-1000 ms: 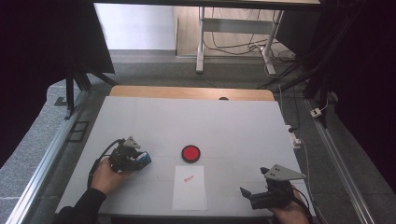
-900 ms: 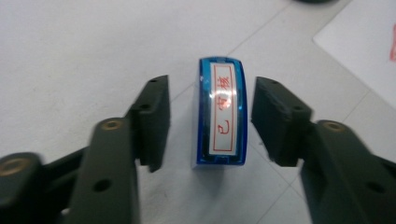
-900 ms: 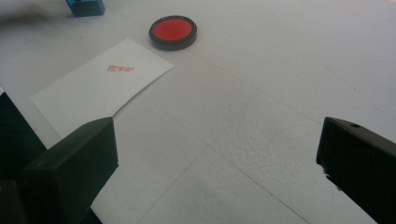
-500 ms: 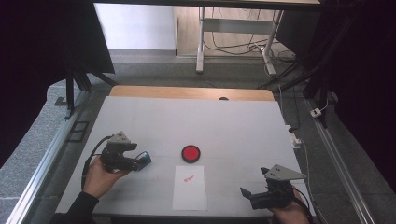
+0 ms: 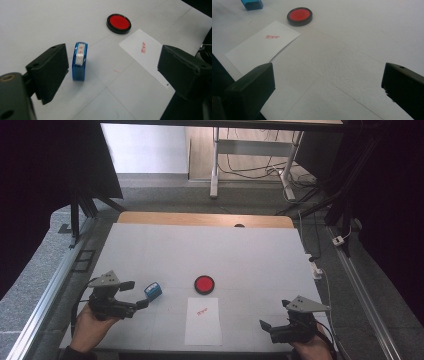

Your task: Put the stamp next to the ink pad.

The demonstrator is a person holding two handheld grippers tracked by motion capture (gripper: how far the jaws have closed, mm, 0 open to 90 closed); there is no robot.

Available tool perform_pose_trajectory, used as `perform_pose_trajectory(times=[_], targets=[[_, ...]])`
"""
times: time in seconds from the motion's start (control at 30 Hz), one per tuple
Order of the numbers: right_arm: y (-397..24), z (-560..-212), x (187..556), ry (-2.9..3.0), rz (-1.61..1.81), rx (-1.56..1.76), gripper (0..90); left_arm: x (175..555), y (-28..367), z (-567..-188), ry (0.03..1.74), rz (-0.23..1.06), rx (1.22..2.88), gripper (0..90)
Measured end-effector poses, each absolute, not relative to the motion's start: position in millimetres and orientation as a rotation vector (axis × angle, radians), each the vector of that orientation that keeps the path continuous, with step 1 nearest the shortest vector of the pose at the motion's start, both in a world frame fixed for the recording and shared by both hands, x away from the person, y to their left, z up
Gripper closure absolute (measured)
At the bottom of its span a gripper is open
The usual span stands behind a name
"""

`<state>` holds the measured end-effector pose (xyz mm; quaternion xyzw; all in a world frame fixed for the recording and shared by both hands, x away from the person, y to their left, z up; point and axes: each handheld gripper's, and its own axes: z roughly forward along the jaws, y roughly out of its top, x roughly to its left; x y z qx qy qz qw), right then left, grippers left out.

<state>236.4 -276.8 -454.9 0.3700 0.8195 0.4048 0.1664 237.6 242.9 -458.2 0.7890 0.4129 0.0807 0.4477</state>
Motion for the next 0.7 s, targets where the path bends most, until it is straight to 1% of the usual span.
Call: perform_pose_trajectory(times=[0.07,0.3,0.5,0.7], targets=[[-277.6,-454.7,236.3,2.332,1.147,1.059,0.0,230.4,247.3,-458.8,1.034,0.199,1.942,5.7],[-281.8,-454.1,235.8,2.32,1.147,1.082,0.0,209.8,262.3,-461.9,1.067,0.21,1.892,0.0],[-286.0,-453.5,234.6,2.313,1.135,1.094,0.0,193.9,272.8,-468.3,1.093,0.223,1.876,0.0],[-289.4,-452.9,232.6,2.3,1.123,1.108,0.0,180.1,278.2,-473.8,1.133,0.259,1.904,0.0]])
